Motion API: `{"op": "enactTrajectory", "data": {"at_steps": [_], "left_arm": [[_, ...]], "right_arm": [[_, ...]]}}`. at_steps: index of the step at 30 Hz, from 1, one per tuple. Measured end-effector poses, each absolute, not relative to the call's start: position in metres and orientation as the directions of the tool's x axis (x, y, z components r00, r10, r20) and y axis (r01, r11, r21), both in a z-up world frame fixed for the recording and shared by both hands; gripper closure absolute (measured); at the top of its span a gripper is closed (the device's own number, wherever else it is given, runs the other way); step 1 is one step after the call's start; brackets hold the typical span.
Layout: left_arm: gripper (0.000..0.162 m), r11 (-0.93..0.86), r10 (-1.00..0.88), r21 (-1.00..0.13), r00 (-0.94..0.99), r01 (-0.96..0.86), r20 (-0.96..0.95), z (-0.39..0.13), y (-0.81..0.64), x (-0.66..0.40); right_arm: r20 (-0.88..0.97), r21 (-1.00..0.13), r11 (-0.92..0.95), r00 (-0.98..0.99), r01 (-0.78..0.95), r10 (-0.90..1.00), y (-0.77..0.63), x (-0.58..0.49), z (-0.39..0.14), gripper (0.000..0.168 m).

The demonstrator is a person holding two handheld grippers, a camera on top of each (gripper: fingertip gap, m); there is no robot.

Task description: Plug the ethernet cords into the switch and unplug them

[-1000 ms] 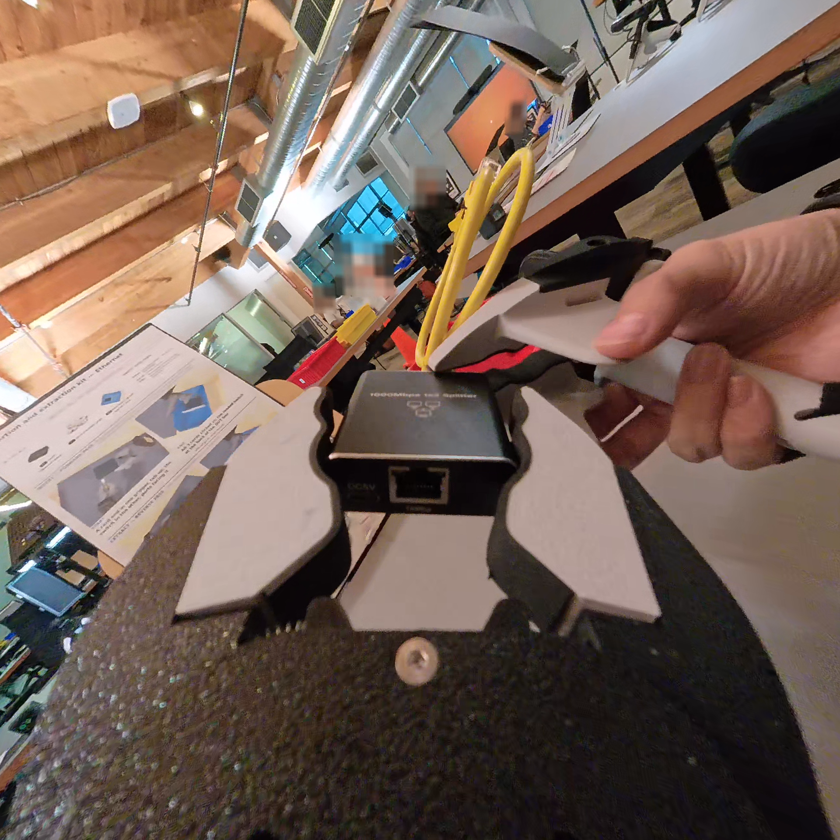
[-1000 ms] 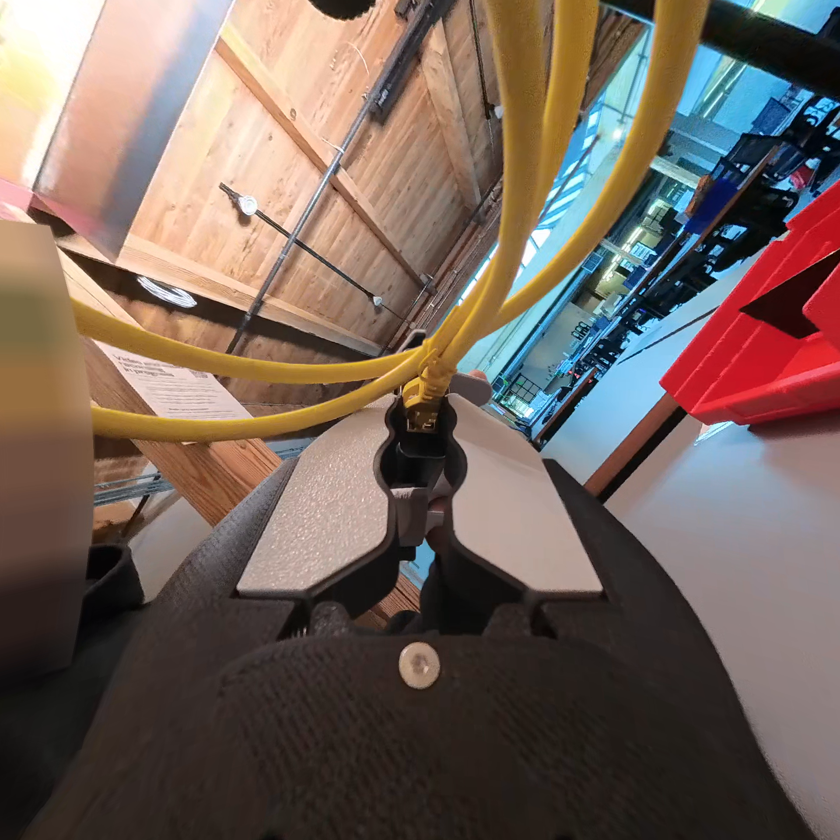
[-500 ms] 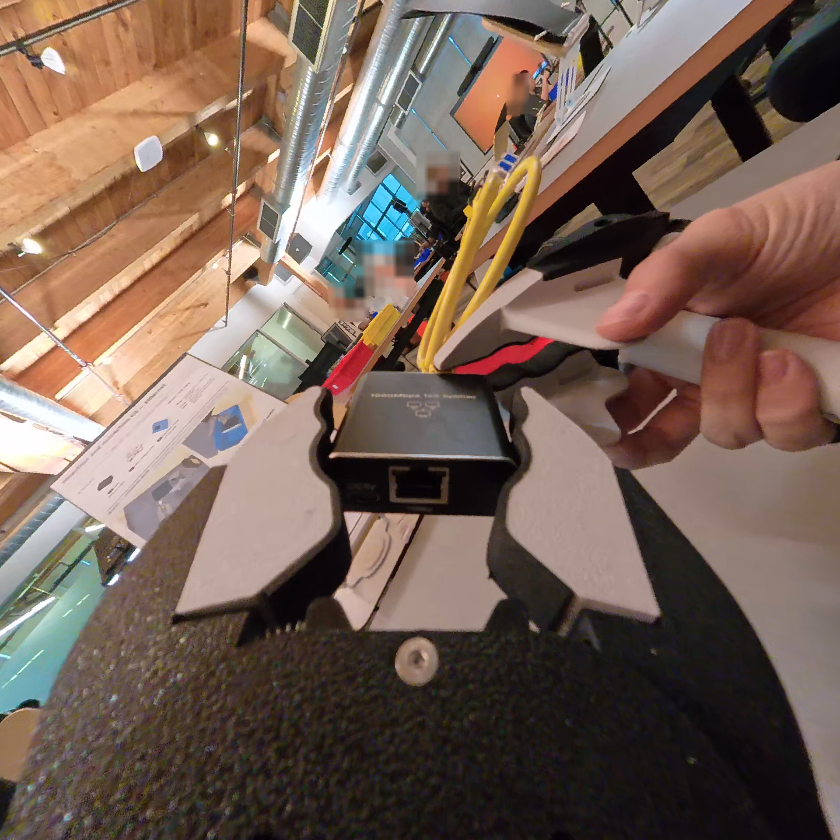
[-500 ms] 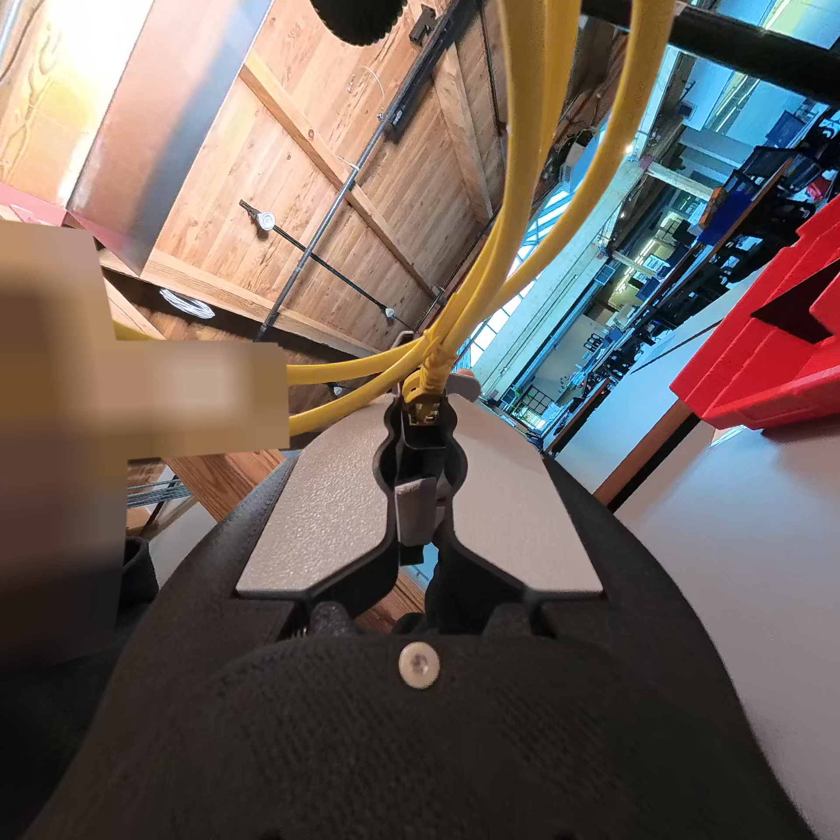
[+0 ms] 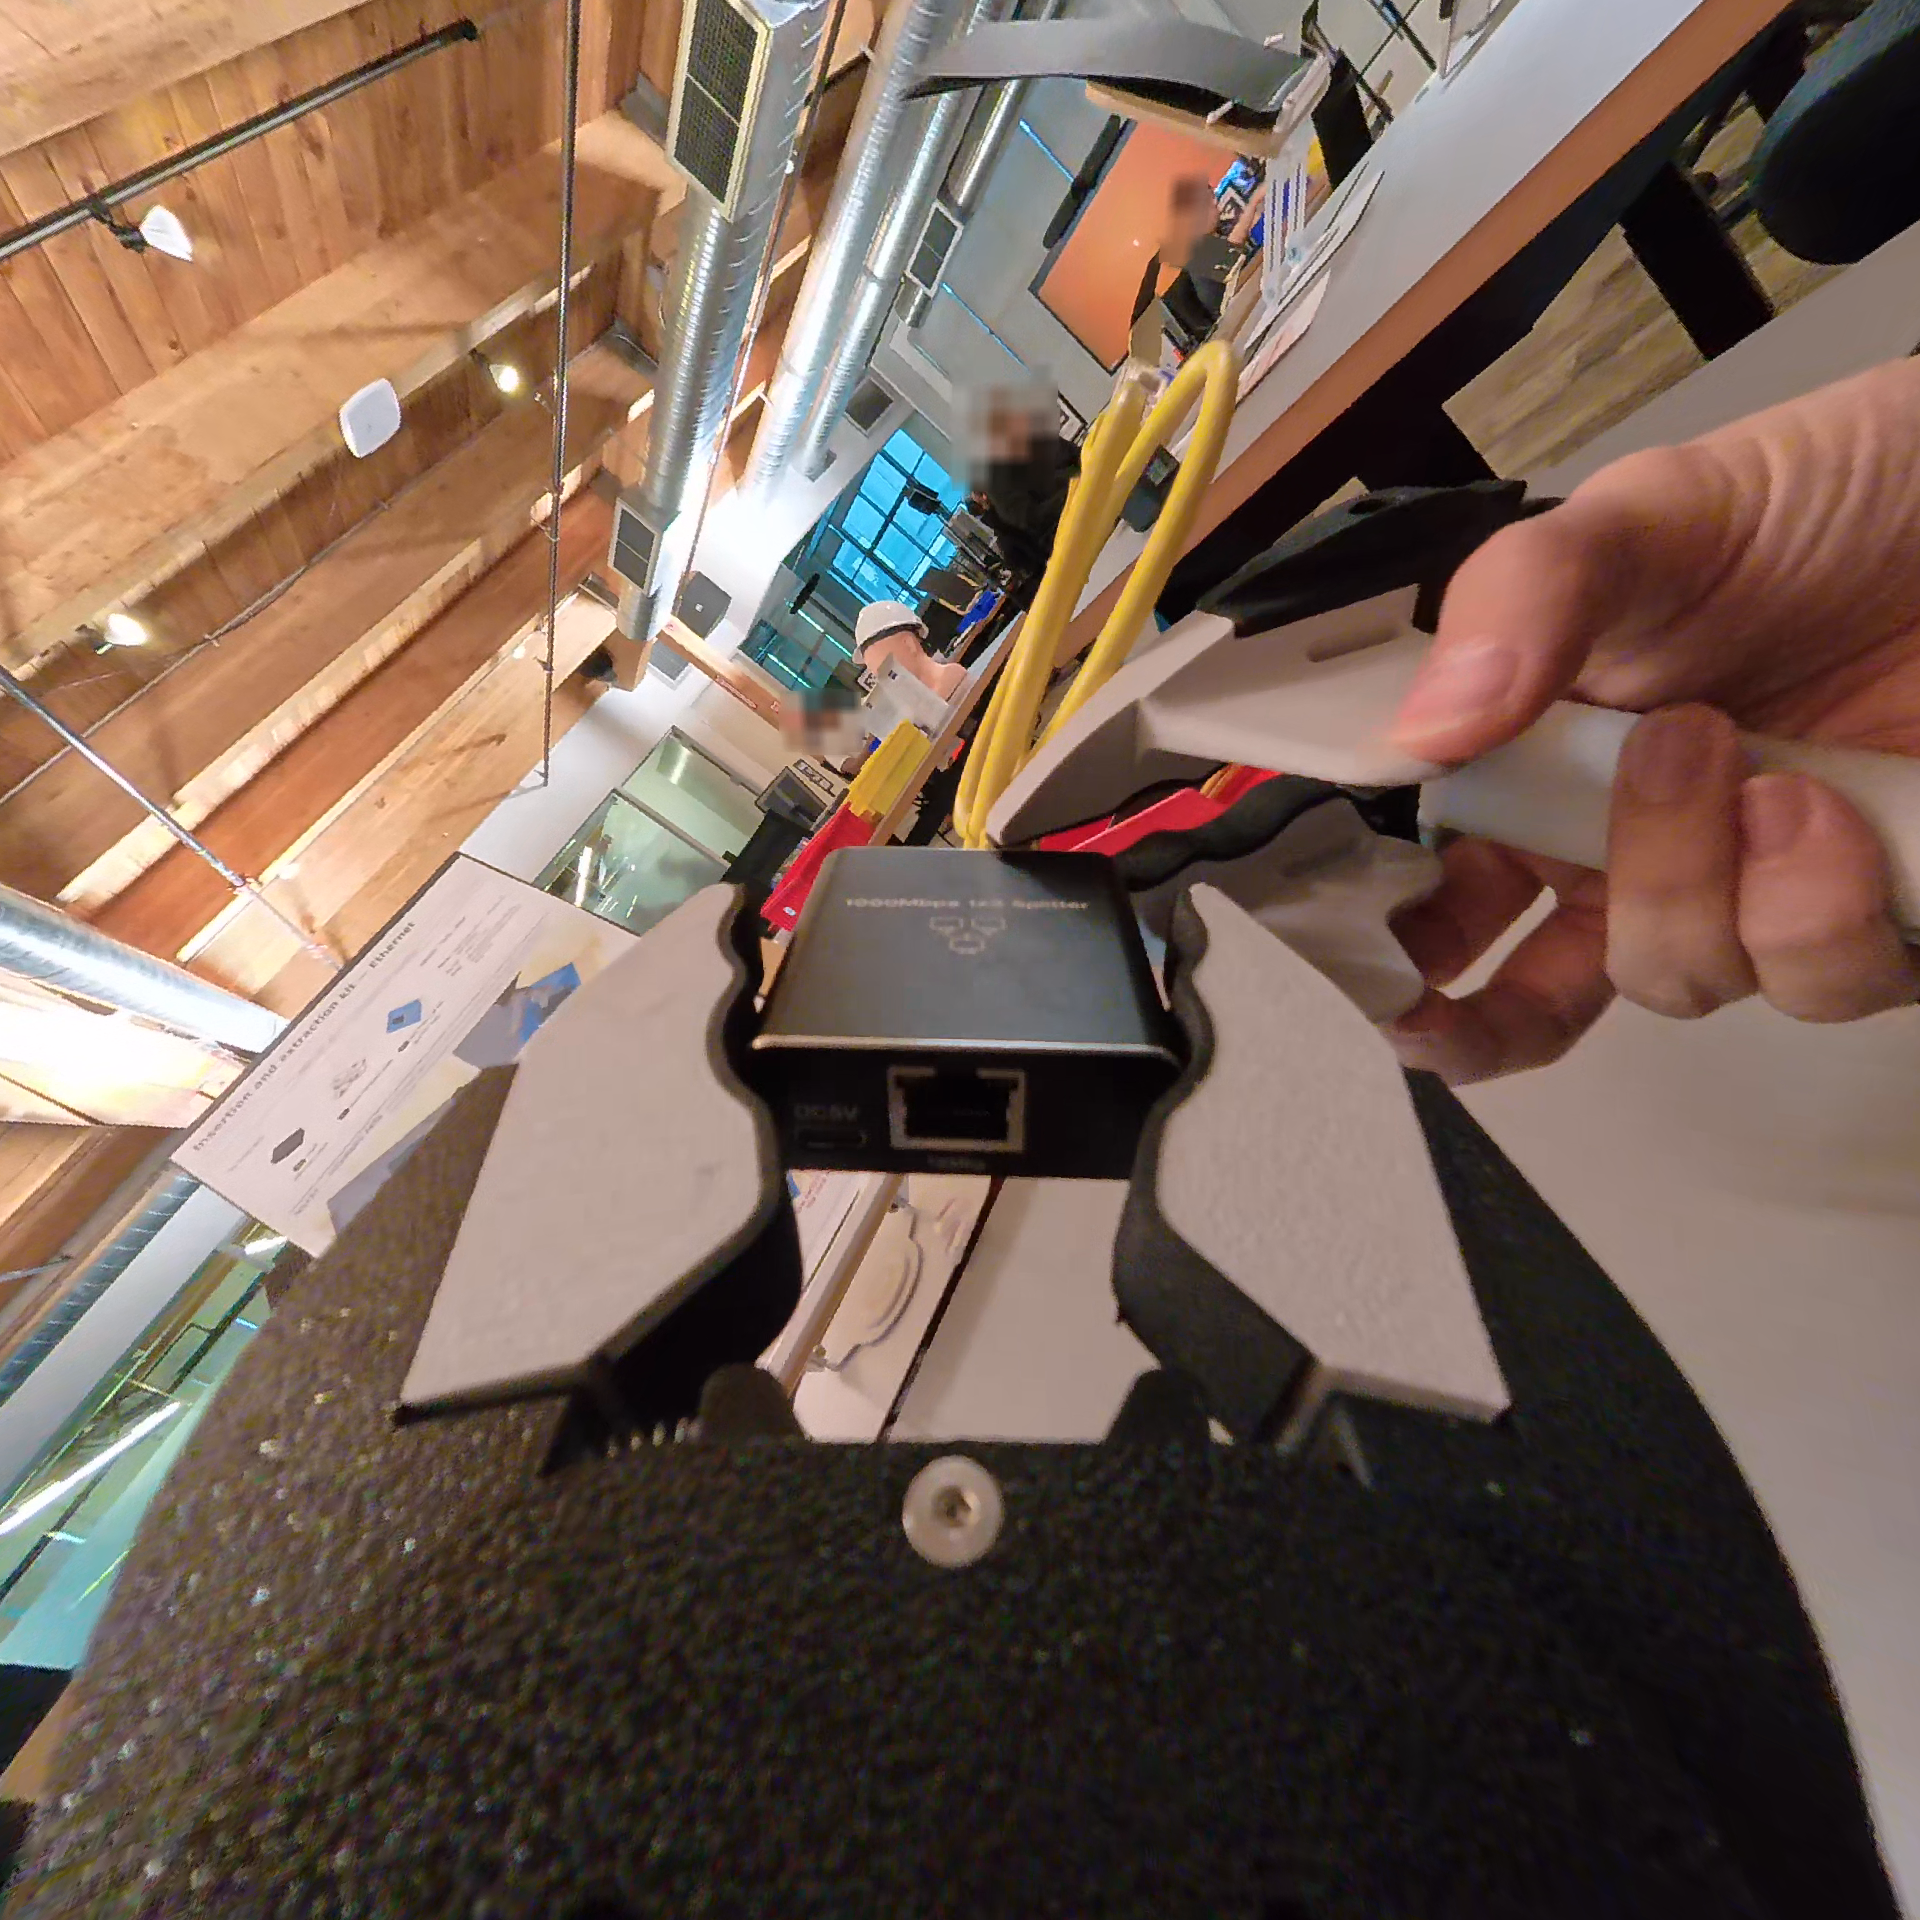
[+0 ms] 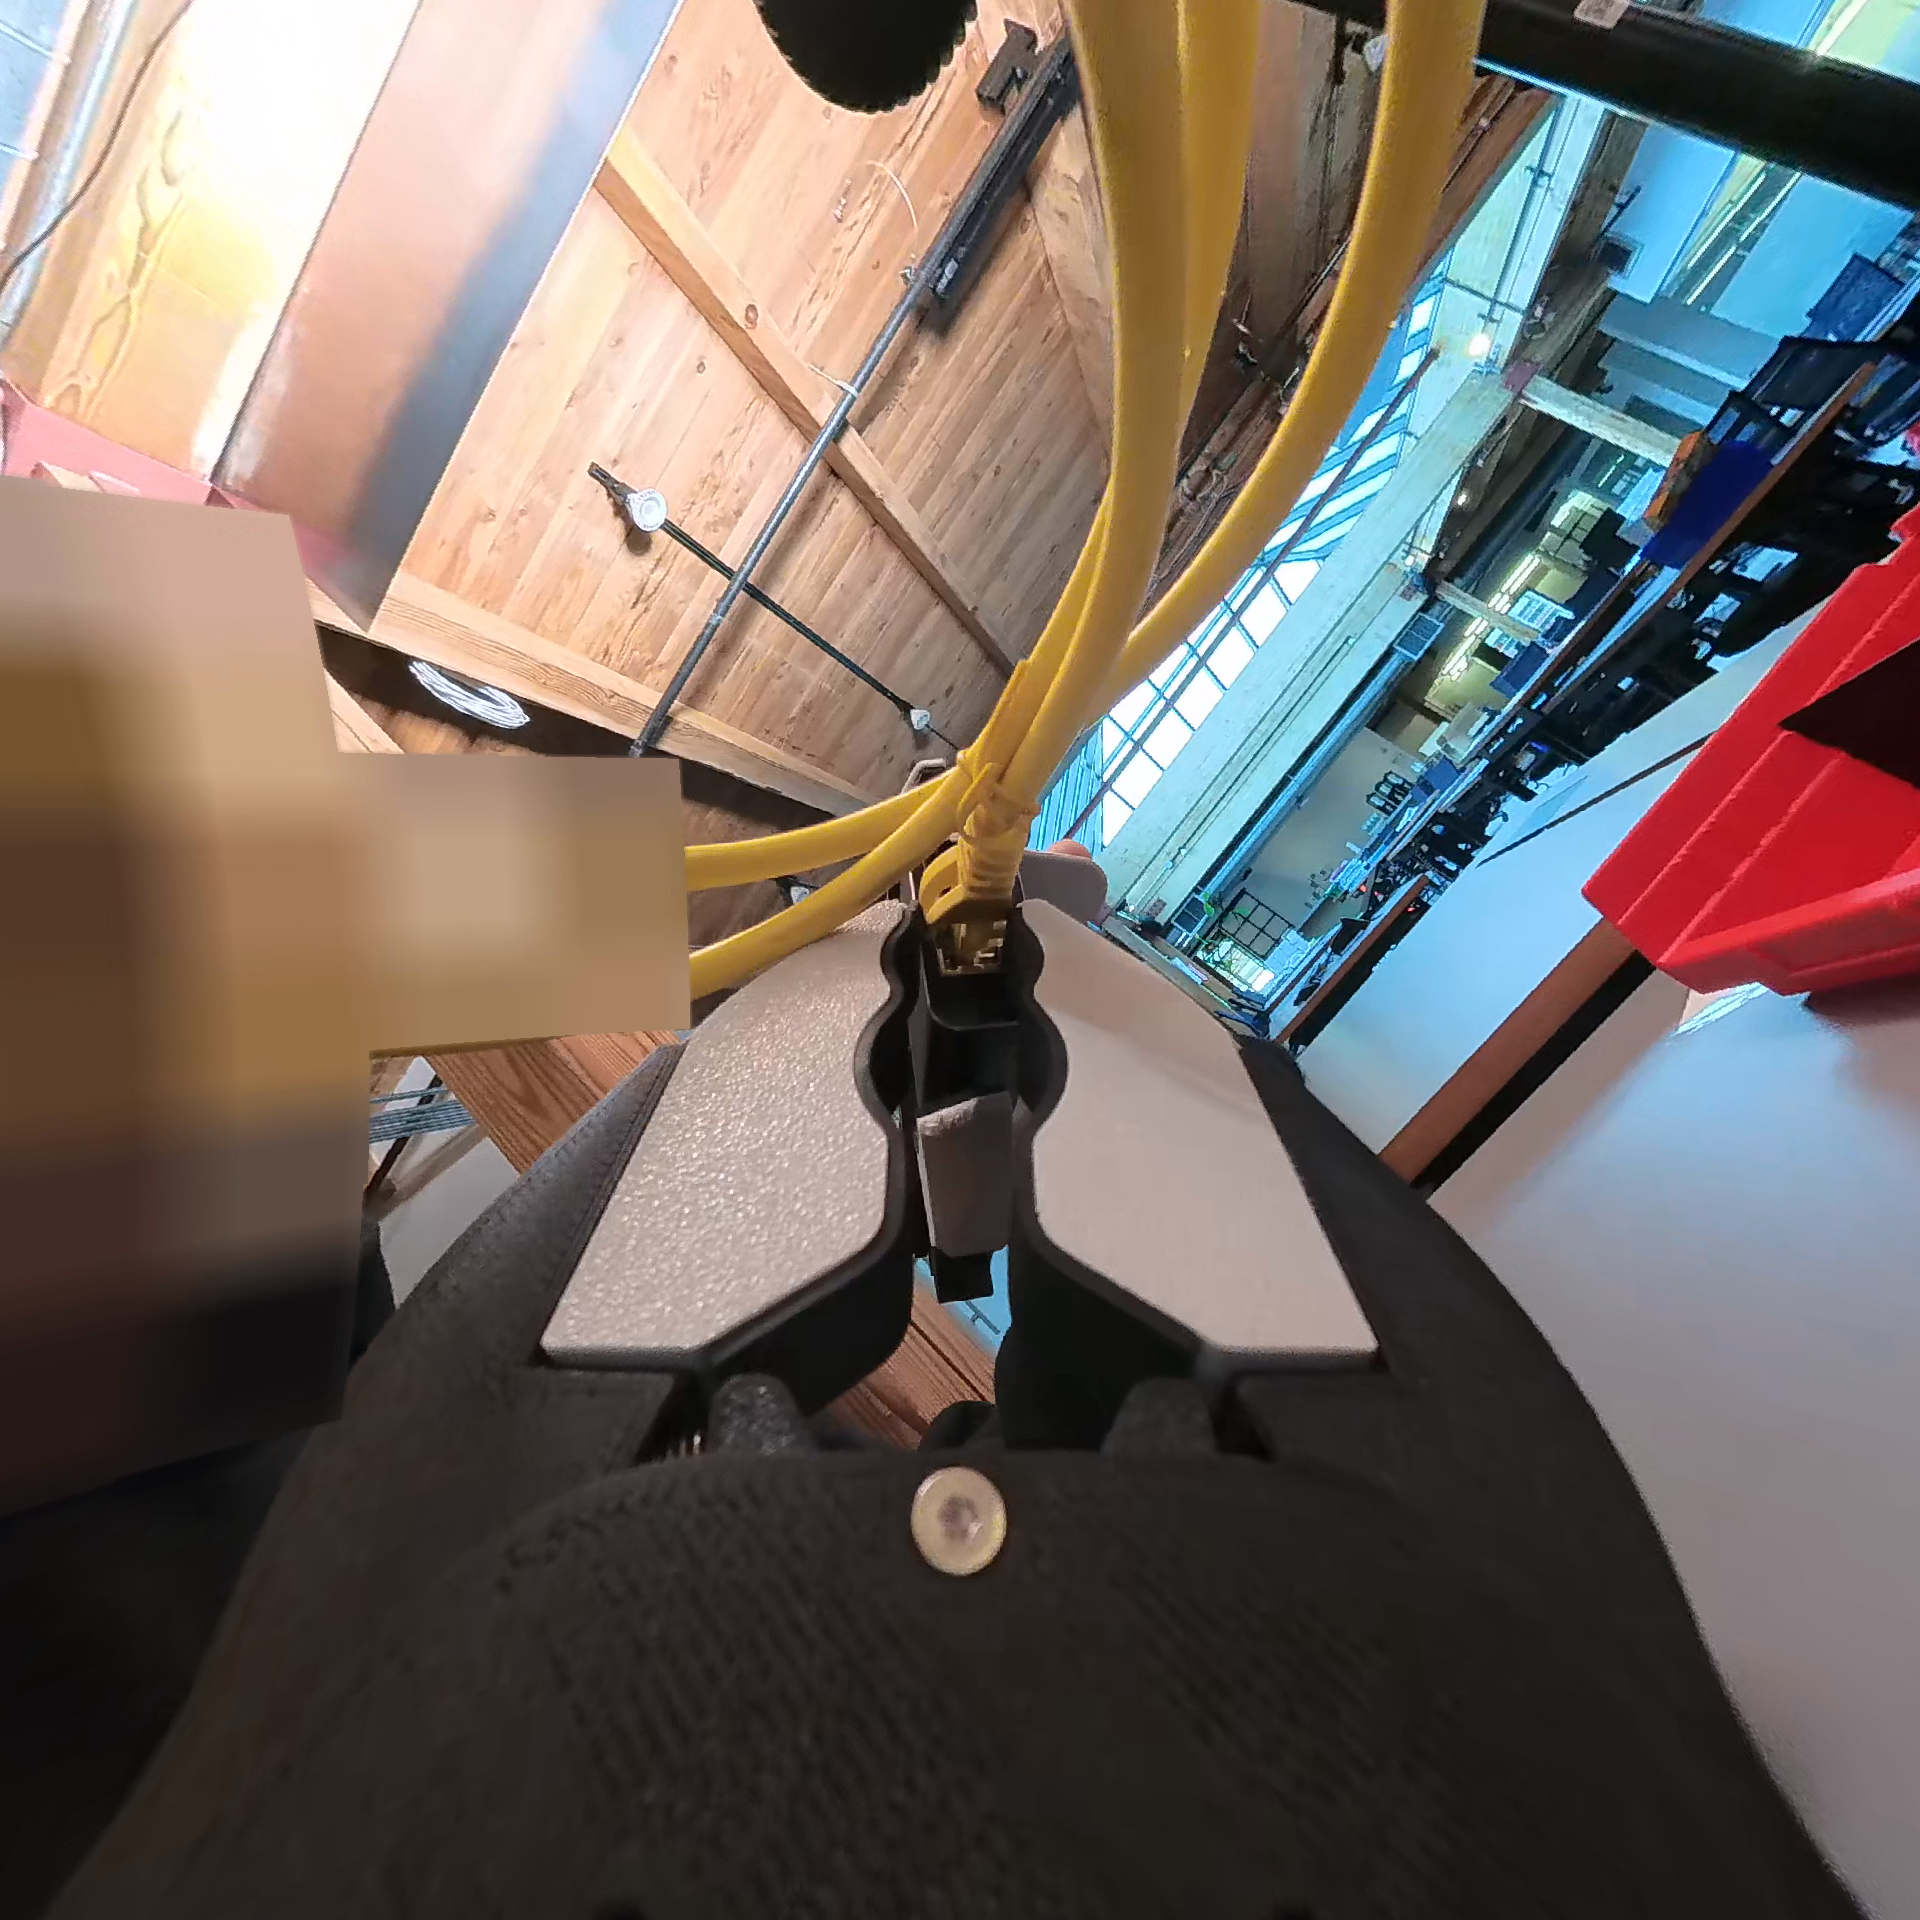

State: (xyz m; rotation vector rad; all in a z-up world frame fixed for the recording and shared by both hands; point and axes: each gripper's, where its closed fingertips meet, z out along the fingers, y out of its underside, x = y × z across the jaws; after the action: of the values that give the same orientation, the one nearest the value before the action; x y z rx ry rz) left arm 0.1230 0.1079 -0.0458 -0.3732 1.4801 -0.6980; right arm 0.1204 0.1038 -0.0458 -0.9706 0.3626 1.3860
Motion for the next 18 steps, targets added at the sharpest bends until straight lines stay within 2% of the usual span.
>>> {"op": "enactTrajectory", "data": {"at_steps": [18], "left_arm": [[0.087,0.744,-0.64,-0.641,-0.075,0.189,-0.765,-0.0492,0.1075,0.1242]], "right_arm": [[-0.717,-0.365,-0.1,0.211,-0.926,0.664,0.1011,0.1218,-0.0469,0.146]]}}
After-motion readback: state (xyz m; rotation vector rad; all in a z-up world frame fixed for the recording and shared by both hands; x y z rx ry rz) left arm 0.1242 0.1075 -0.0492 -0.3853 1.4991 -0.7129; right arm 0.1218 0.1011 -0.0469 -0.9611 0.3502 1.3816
